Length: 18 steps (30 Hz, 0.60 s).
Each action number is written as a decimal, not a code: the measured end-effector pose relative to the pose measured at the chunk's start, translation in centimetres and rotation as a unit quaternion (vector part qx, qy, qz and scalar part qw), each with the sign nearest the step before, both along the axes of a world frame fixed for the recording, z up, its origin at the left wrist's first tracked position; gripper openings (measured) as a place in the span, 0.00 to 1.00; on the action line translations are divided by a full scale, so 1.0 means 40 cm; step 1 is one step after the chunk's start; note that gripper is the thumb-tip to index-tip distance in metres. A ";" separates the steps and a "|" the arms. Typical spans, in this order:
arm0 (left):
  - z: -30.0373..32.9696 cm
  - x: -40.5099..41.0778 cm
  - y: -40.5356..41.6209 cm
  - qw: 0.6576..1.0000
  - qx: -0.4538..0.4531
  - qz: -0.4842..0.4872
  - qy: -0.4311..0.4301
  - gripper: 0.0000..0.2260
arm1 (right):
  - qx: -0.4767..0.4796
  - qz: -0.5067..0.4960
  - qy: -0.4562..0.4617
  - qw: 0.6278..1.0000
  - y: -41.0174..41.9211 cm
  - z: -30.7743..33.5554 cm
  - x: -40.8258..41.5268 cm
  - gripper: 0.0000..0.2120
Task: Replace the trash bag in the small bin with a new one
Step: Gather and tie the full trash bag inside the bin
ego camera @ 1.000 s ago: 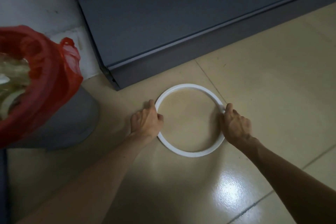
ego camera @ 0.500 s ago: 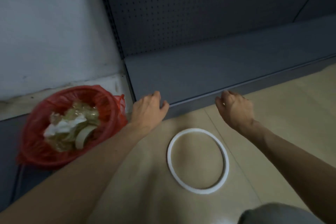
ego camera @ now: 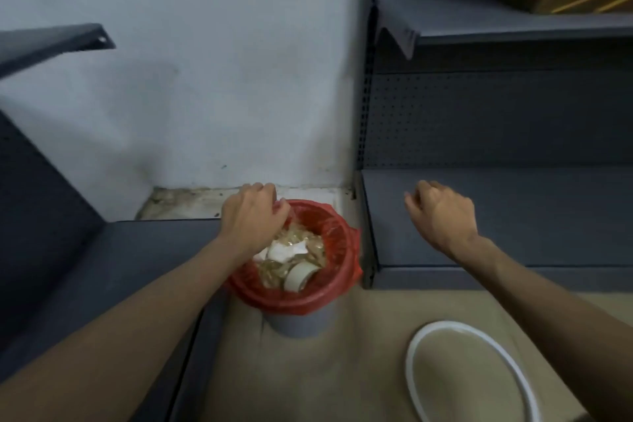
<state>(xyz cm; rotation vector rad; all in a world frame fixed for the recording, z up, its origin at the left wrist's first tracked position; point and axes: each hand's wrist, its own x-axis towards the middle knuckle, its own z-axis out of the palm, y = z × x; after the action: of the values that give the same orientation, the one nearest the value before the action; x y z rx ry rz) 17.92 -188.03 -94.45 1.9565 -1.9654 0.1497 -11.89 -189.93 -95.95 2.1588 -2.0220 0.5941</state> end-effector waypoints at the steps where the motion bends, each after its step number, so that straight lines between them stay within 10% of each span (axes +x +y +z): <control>1: -0.001 0.036 0.012 1.000 0.003 0.017 0.000 0.13 | 0.001 0.014 -0.004 1.000 -0.005 0.000 0.039 0.15; 18: -0.222 0.248 0.075 0.979 0.186 0.080 0.000 0.04 | 0.149 -0.007 0.080 0.985 -0.039 -0.171 0.229 0.14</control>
<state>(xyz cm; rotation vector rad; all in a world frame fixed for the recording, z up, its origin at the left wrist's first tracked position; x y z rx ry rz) 27.82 -185.03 -103.32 2.3474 -1.9424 -0.1929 -2.73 -191.47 -102.77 2.2601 -2.1513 0.1126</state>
